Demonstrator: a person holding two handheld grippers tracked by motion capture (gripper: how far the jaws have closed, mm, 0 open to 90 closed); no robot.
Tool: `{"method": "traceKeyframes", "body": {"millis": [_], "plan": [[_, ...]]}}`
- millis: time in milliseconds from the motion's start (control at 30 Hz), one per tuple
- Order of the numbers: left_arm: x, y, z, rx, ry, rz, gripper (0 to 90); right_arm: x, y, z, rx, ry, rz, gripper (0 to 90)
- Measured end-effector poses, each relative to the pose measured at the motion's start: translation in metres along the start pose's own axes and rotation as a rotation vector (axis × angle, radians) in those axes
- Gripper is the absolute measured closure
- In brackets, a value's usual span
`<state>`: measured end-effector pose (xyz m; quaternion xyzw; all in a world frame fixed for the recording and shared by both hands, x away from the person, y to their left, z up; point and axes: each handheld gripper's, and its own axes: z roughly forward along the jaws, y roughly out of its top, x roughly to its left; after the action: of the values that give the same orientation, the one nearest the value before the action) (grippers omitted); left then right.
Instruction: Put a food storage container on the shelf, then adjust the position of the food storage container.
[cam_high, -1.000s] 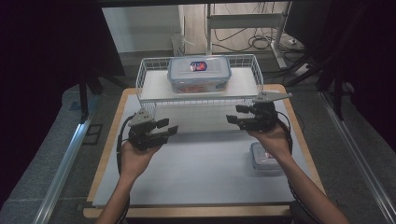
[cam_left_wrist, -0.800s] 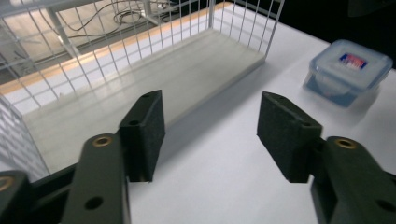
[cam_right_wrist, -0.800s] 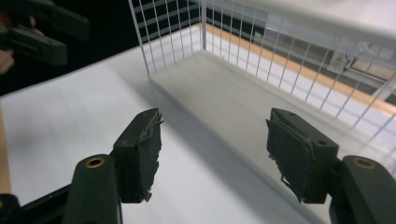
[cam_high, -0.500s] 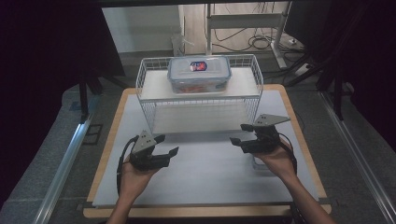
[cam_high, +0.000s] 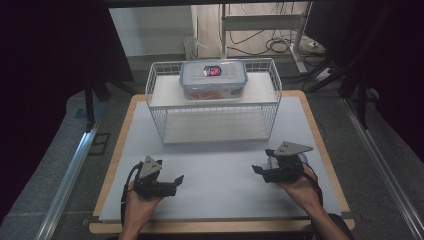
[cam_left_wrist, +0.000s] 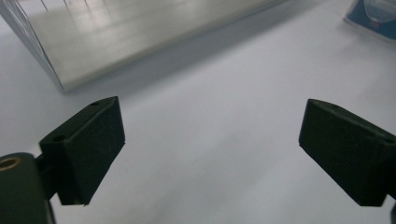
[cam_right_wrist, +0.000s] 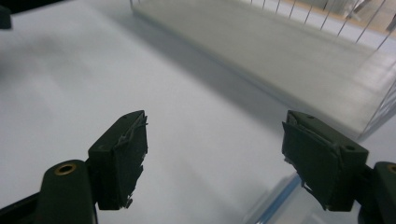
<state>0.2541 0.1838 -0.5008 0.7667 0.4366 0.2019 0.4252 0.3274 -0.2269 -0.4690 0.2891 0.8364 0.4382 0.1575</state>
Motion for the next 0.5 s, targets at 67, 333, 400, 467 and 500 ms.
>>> {"method": "traceKeyframes", "body": {"millis": [67,333,400,467,500], "plan": [[-0.0008,-0.0035,-0.0009,0.013,0.006,0.006,5.3,0.0005,-0.0056,0.0025,0.022,-0.001,0.001,22.3],[0.0013,-0.0083,-0.0023,0.025,0.031,0.013,4.4,0.0015,-0.0097,0.0055,0.043,-0.003,-0.006,22.4],[0.0015,-0.0086,-0.0023,0.021,0.029,0.013,4.3,-0.0003,-0.0108,0.0056,0.047,-0.007,-0.002,22.3],[0.0011,-0.0085,-0.0021,0.016,0.031,0.018,4.3,-0.0025,-0.0115,0.0055,0.050,-0.008,0.010,22.4],[0.0010,-0.0087,-0.0017,0.016,0.030,0.020,4.3,-0.0037,-0.0117,0.0054,0.054,-0.008,0.017,22.6]]}}
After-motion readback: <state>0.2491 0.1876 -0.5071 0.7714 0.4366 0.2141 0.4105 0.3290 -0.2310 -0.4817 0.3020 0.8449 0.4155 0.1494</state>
